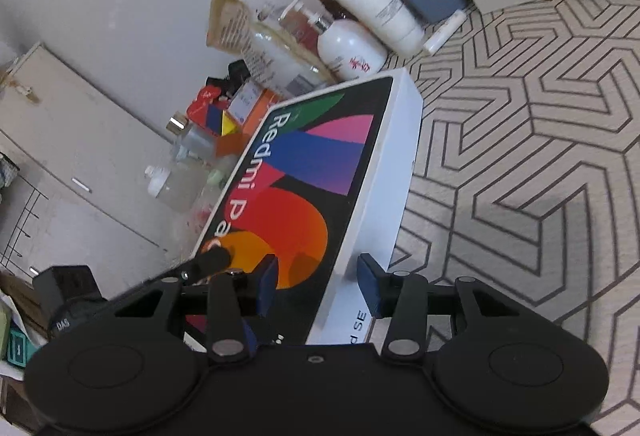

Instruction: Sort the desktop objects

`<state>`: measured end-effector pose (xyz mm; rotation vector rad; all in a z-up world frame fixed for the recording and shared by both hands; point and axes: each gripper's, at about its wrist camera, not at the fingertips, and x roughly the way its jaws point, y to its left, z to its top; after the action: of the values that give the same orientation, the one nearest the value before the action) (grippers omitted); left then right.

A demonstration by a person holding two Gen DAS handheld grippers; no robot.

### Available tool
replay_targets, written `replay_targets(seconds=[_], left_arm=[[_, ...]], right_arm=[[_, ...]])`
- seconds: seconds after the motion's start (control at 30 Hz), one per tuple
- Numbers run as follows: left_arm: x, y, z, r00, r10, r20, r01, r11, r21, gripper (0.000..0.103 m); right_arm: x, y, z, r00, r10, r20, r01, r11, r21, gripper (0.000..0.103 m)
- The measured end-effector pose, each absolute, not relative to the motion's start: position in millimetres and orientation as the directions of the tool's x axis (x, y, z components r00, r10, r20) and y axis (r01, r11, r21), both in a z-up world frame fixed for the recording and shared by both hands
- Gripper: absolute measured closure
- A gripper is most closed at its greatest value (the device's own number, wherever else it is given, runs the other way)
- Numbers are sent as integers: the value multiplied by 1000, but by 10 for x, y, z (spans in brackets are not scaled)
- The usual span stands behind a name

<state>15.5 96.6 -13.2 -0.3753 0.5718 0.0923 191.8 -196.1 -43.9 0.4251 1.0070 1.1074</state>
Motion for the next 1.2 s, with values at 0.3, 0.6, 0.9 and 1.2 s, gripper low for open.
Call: replay_targets(seconds=[0.3, 0.6, 0.9, 1.2], left_arm=[[117, 1056, -106, 841, -67, -537, -164, 914, -371, 28], [71, 1211, -107, 850, -63, -523, -191, 888, -418, 29], [76, 1093, -86, 861, -129, -492, -107, 900, -422, 29], [-9, 1022, 3, 899, -126, -419, -60, 913, -403, 29]], right_arm=[[1845, -1980, -320, 68, 900, -430, -583, 385, 715, 53], [1705, -1894, -219, 100, 863, -494, -651, 432, 624, 26], [1882, -1796, -479, 48, 857, -514, -570, 446, 690, 22], [1979, -2029, -469, 43, 919, -391, -506, 357, 785, 22]])
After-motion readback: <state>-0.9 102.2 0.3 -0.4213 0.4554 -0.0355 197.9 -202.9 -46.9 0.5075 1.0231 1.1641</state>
